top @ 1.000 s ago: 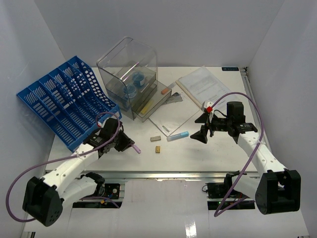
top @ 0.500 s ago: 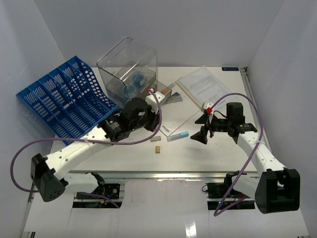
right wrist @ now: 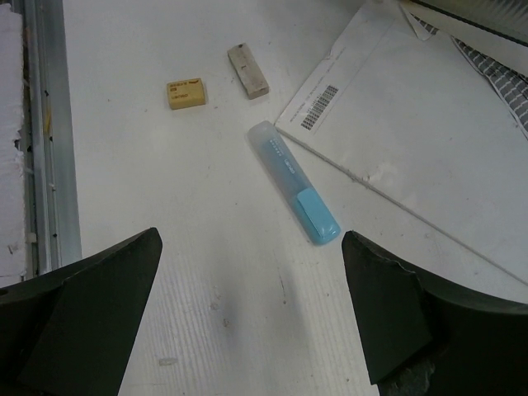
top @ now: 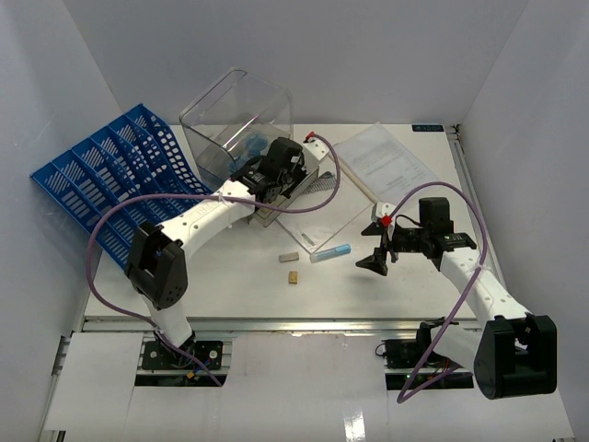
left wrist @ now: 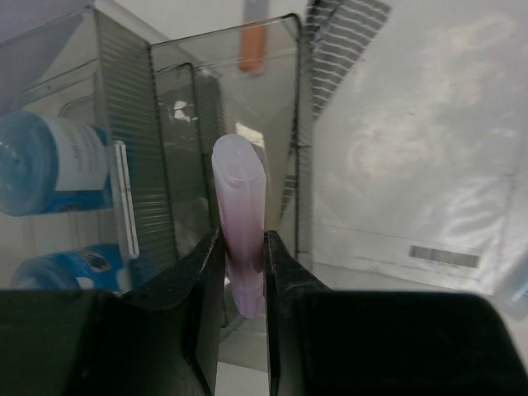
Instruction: Organize the desk
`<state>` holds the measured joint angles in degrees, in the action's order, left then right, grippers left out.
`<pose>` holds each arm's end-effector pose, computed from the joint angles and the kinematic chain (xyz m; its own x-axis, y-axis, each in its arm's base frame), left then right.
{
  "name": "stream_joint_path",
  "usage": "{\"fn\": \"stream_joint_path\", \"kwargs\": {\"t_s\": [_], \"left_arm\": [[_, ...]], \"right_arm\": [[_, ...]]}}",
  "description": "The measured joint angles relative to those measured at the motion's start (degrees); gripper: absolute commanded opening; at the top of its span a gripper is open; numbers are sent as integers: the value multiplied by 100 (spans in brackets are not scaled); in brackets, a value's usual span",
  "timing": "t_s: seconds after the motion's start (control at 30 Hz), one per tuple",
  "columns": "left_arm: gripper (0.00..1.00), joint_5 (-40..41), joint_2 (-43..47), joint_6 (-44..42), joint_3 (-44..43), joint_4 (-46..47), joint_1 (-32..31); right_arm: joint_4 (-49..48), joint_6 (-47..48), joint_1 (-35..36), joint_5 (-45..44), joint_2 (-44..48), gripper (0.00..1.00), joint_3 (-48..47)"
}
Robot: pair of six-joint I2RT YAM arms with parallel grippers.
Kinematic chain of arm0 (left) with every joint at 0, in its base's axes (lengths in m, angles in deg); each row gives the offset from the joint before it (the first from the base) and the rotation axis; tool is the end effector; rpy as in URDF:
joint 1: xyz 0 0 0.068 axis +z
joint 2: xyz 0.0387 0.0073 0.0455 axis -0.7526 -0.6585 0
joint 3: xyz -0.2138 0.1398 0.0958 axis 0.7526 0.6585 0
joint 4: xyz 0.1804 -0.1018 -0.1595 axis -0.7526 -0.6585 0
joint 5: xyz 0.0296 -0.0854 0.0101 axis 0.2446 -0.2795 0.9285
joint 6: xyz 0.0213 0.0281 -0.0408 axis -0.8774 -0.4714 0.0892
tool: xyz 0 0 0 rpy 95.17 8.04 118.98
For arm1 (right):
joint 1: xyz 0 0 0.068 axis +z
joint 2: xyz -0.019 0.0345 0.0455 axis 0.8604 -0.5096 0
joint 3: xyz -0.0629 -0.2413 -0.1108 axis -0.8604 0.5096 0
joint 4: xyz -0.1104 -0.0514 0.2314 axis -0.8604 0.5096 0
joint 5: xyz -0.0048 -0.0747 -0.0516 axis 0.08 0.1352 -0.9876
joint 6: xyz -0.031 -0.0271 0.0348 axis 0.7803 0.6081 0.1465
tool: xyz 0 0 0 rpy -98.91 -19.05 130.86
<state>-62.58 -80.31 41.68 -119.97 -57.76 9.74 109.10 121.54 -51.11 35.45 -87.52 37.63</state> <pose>0.3223 -0.2512 0.3043 -0.3165 0.6652 -0.6763 0.6101 0.6887 0.3919 0.2054 0.0598 0.2307 0.0132 -0.4079 -0.9130 -0.9645 0.2355 -0.1192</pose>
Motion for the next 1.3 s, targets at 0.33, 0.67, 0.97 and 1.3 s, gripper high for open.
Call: {"fn": "stream_joint_path", "kwargs": {"t_s": [0.33, 0.67, 0.97, 1.3], "left_arm": [[60, 307, -398, 67, -174, 1, 146], [95, -88, 519, 1279, 224, -43, 143], [98, -899, 4303, 2590, 2403, 277, 146], [98, -983, 7660, 3093, 4306, 460, 148]], "right_arm": [[6, 946, 303, -325, 0, 90, 53], [580, 3125, 1933, -1467, -1504, 94, -541], [419, 3050, 2146, -2332, -2797, 96, -1203], [379, 2568, 2193, -2503, -3322, 55, -1592]]}}
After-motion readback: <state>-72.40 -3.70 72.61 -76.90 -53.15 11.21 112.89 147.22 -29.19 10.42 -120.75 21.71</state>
